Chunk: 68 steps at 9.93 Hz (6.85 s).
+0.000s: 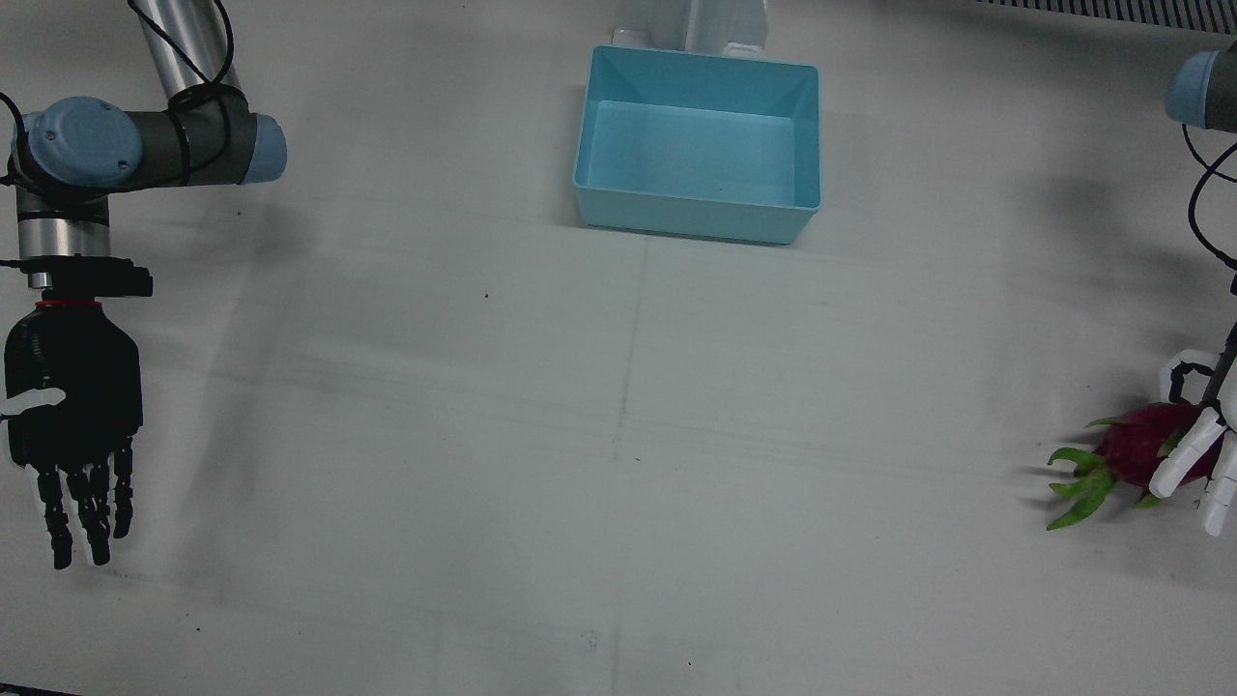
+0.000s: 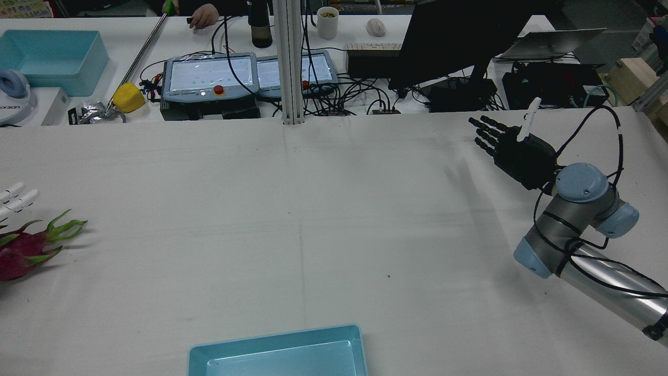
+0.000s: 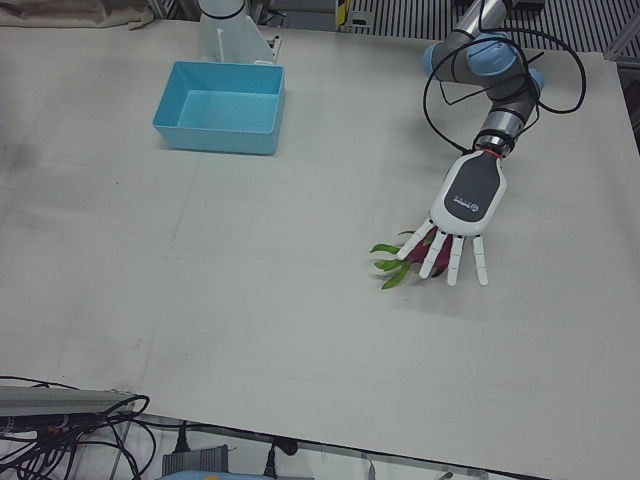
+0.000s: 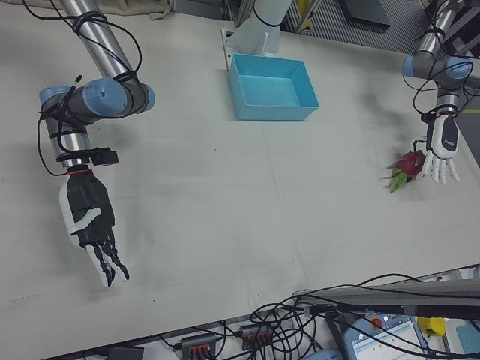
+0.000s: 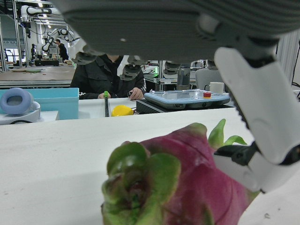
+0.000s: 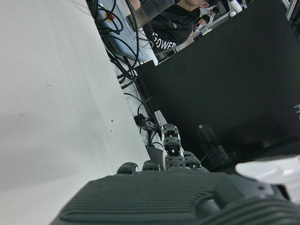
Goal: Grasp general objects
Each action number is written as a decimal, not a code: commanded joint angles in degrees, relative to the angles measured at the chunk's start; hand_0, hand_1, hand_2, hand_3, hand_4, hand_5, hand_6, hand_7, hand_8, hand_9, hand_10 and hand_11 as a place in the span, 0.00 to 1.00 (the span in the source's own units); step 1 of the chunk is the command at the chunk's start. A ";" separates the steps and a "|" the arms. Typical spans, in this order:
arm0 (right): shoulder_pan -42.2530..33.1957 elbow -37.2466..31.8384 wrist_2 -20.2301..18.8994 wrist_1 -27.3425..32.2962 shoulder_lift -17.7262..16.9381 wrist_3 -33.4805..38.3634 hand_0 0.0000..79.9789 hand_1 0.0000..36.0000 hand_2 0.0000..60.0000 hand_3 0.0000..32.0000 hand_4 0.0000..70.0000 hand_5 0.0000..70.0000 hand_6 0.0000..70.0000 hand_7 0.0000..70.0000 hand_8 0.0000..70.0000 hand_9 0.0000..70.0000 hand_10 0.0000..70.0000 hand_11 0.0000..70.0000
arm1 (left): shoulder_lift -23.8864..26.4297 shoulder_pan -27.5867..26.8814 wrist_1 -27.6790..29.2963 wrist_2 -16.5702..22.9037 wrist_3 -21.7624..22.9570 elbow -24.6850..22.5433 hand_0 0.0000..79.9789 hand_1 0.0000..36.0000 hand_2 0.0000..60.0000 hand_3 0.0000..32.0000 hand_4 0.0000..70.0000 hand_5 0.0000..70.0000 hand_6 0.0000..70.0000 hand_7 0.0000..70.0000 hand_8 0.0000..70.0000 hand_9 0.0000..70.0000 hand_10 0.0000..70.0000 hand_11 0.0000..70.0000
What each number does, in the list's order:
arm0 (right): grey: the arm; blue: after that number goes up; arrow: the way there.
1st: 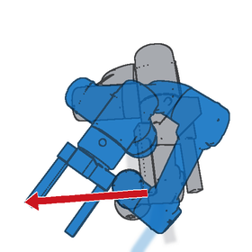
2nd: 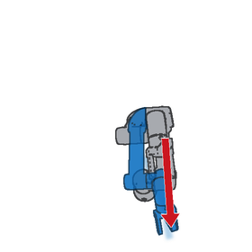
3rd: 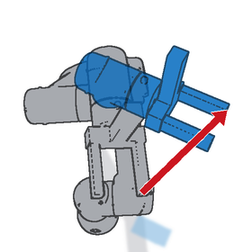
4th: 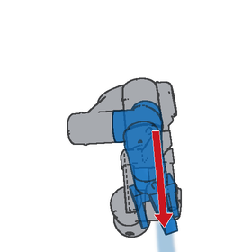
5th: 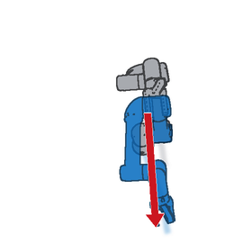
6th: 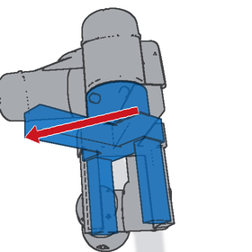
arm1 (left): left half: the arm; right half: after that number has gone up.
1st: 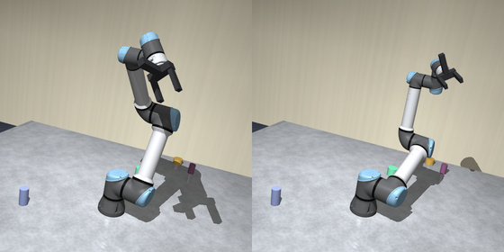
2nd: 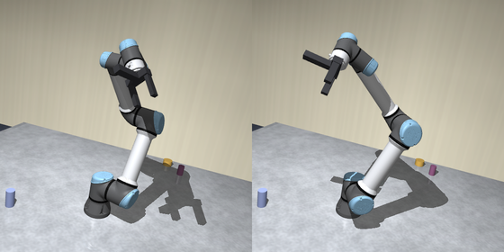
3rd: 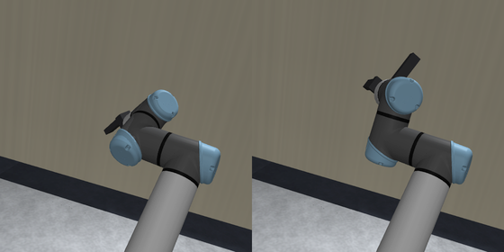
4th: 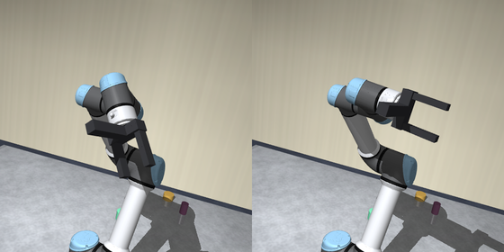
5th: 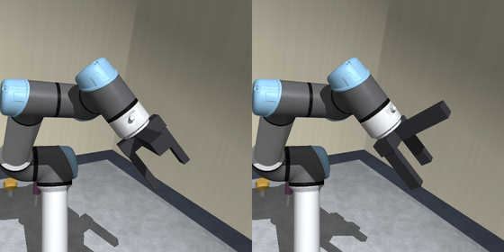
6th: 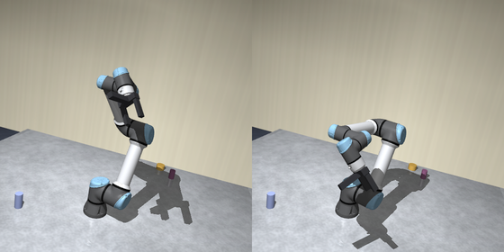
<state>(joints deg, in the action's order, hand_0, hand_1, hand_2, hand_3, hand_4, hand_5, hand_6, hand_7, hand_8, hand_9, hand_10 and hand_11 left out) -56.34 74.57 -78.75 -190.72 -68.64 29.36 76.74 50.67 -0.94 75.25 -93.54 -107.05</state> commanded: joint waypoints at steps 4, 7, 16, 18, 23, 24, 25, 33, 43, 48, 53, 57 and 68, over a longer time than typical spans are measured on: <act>0.00 -0.03 0.00 0.00 0.00 0.00 0.00 0.00 0.00 0.00 0.00 0.00 0.00 0.00 0.00 0.00 0.00 0.00 | 0.25 -0.65 -2.75 4.36 -4.37 0.09 0.00 0.00 0.38 1.00 0.00 0.00 0.00 0.00 0.00 0.00 0.00 0.00; 0.00 -0.03 0.00 0.00 0.00 0.00 0.00 0.00 0.00 0.00 0.00 0.00 0.00 0.00 0.00 0.00 0.00 0.00 | 0.34 -0.92 -3.28 4.20 -7.79 0.35 0.00 0.16 0.87 1.00 0.00 0.00 0.00 0.03 0.00 0.00 0.00 0.00; 0.00 -0.03 0.00 0.00 0.00 0.00 0.00 0.00 0.00 0.00 0.00 0.00 0.00 0.00 0.00 0.00 0.00 0.00 | 2.27 -3.20 0.24 4.38 -10.51 6.50 0.00 0.10 0.76 1.00 0.00 0.00 0.00 0.00 0.00 0.00 0.00 0.00; 0.00 -0.03 0.00 0.00 0.00 0.00 0.00 0.00 0.00 0.00 0.00 0.00 0.00 0.00 0.00 0.00 0.00 0.00 | 2.27 -3.29 0.32 4.29 -12.10 6.68 0.24 0.37 0.87 1.00 0.00 0.00 0.00 0.00 0.00 0.00 0.00 0.00; 0.00 -0.03 0.00 0.00 0.00 0.00 0.00 0.00 0.00 0.00 0.00 0.00 0.00 0.00 0.00 0.00 0.00 0.00 | 2.27 -3.29 3.04 3.85 -13.42 7.72 1.00 1.00 1.00 1.00 0.00 0.25 0.10 1.00 0.01 0.26 0.53 0.82; 0.00 -0.03 0.00 0.00 0.00 0.00 0.00 0.00 0.00 0.00 0.00 0.00 0.00 0.00 0.00 0.00 0.00 0.00 | 2.27 -3.29 4.44 3.85 -13.42 8.78 1.00 1.00 1.00 1.00 0.00 0.35 0.29 1.00 0.04 0.27 1.00 1.00; 0.00 -0.03 0.00 0.00 0.00 0.00 0.00 0.00 0.00 0.00 0.00 0.00 0.00 0.00 0.00 0.00 0.00 0.00 | 2.19 -3.29 5.59 3.94 -13.42 9.05 1.00 1.00 1.00 1.00 0.00 0.37 0.32 1.00 0.05 0.27 1.00 1.00; 0.00 0.05 0.00 0.00 0.00 0.00 0.00 0.00 0.00 0.00 0.00 0.00 0.00 0.00 0.00 0.00 0.00 0.00 | -1.50 -3.03 8.94 4.46 -11.24 -0.76 1.00 0.95 1.00 0.00 1.00 0.77 1.00 1.00 1.00 1.00 1.00 1.00; 0.00 -0.03 0.00 0.00 0.00 0.00 0.00 0.00 0.00 0.00 0.00 0.00 0.00 0.00 0.00 0.00 0.00 0.00 | -0.71 -2.42 6.90 21.94 39.71 -7.83 1.00 0.90 1.00 0.00 1.00 0.77 1.00 1.00 1.00 1.00 1.00 1.00; 0.00 0.05 0.00 0.00 0.00 0.00 0.00 0.00 0.00 0.00 0.00 0.00 0.00 0.00 0.00 0.00 0.00 0.00 | -0.98 -2.85 9.71 29.42 52.55 -9.31 1.00 0.95 1.00 0.00 1.00 0.77 1.00 1.00 1.00 1.00 1.00 1.00; 0.00 0.05 0.00 0.00 0.00 0.00 0.00 0.00 0.00 0.00 0.00 0.00 0.00 0.00 0.00 0.00 0.00 0.00 | -0.36 -20.57 21.15 28.20 60.23 -14.05 1.00 0.95 1.00 0.00 1.00 0.77 1.00 1.00 1.00 1.00 1.00 1.00; 0.00 0.05 0.00 0.00 0.00 0.00 0.00 0.00 0.00 0.00 0.00 0.00 0.00 0.00 0.00 0.00 0.00 0.00 | -0.19 -22.80 20.71 24.97 61.63 -16.35 1.00 0.89 1.00 0.00 1.00 0.77 1.00 1.00 1.00 1.00 1.00 1.00; 0.00 -0.03 0.00 0.00 0.00 0.00 0.00 0.00 0.00 0.00 0.00 0.00 0.00 0.00 0.00 0.00 0.00 0.00 | 31.62 -39.78 -0.71 4.90 60.94 -10.99 0.90 1.00 1.00 0.36 0.26 0.16 0.19 0.99 0.02 0.18 0.00 0.00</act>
<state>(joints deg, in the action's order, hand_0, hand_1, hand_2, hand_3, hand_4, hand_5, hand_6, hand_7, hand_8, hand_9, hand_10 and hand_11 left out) -56.34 74.54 -78.75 -190.72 -68.64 29.36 105.90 9.35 1.44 79.68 -32.70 -118.43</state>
